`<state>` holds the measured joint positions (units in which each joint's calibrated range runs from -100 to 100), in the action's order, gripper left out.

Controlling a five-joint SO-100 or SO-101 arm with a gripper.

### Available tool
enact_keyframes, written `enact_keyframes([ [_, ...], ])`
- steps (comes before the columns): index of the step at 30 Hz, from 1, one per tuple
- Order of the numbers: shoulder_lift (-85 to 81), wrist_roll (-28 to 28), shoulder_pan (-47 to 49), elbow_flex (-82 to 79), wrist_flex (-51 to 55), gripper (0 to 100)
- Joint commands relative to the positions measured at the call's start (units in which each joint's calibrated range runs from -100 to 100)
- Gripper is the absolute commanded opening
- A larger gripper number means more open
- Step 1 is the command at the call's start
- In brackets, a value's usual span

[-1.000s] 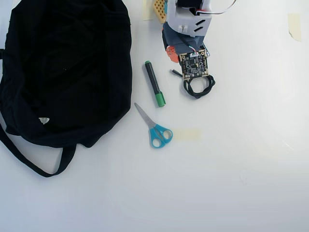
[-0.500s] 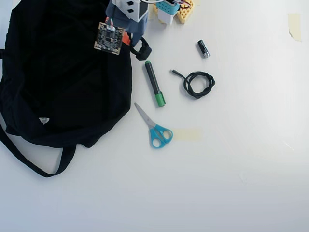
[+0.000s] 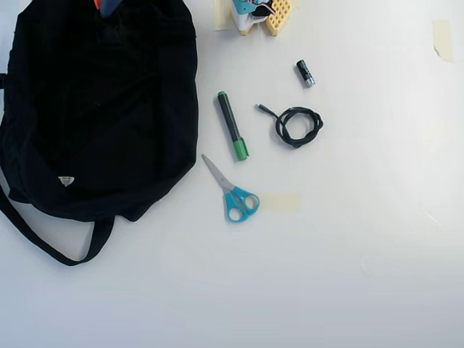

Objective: Put the bike light into the black bag

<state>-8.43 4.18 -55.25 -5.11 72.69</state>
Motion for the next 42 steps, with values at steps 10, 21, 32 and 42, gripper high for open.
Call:
enact_keyframes([
  [10, 16.73, -2.08, -3.31, 1.88, -7.75, 27],
  [21, 1.54, -7.16, 27.58, 14.45, 21.02, 3],
  [32, -16.30, -6.12, 44.18, -11.78, 14.47, 2],
  [42, -36.47, -6.12, 45.53, -38.47, 5.34, 2],
])
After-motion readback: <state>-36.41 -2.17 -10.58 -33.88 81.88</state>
